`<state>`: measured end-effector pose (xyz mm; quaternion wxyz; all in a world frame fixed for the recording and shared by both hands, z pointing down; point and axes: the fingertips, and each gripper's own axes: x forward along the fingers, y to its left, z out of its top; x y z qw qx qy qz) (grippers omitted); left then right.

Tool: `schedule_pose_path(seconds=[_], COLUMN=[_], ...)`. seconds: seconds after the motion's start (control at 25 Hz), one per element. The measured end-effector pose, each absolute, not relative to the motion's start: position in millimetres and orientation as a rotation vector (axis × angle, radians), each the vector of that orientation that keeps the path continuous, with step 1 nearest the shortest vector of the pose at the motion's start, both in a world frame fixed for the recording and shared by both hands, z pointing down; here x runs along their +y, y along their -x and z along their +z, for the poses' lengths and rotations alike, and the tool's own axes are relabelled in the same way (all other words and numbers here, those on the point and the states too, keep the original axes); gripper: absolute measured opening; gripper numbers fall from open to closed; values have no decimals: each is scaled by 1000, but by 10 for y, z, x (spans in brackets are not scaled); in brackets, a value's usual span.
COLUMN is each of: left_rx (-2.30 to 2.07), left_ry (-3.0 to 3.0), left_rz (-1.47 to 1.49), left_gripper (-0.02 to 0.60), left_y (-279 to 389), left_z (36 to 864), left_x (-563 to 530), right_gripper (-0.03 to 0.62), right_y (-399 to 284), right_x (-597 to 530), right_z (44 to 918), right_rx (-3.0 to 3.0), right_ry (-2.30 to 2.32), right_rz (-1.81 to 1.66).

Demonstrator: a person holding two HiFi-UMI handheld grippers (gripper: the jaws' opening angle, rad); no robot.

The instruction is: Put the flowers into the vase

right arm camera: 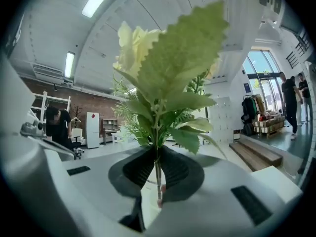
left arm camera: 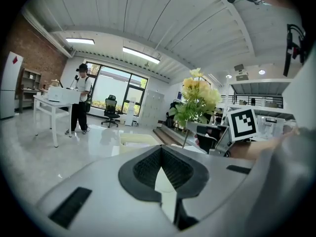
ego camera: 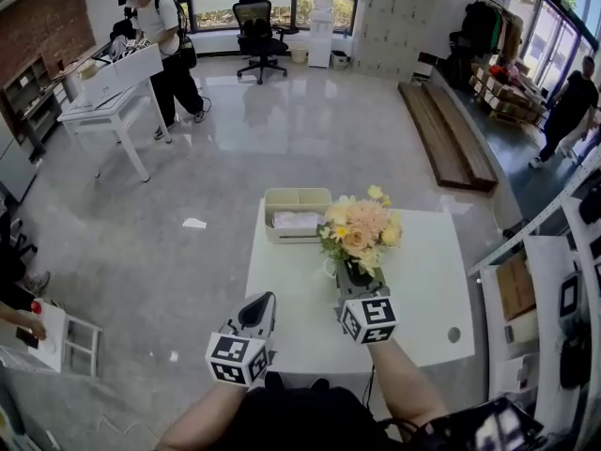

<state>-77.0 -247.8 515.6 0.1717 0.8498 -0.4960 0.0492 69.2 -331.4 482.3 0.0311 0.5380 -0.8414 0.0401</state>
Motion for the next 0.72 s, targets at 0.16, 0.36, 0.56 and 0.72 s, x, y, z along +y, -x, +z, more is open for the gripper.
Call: schedule_pose_path(seconds=[0.16, 0.36, 0.56, 0.72], left_rx=[-1424, -1434, -1425, -1419], left_ry=[-2398, -2397, -2400, -2401], left_rz=[151, 160, 153, 153], left_gripper=[3, 3, 3, 3], left_y=[813, 820, 790, 771], left_z=[5193, 5196, 5196, 5195], left_x=[-2446, -2449, -2470, -2478], right_gripper=[43, 44, 51, 54], right_y=[-684, -681, -623, -583], right_x=[-3323, -3354, -3359, -3333], right_z=[5223, 5481, 5673, 5712], right_rx=[-2531, -2455, -2380, -2351], right_ry=[-1592, -1516, -1443, -1410], right_rz=[244, 350, 351, 323])
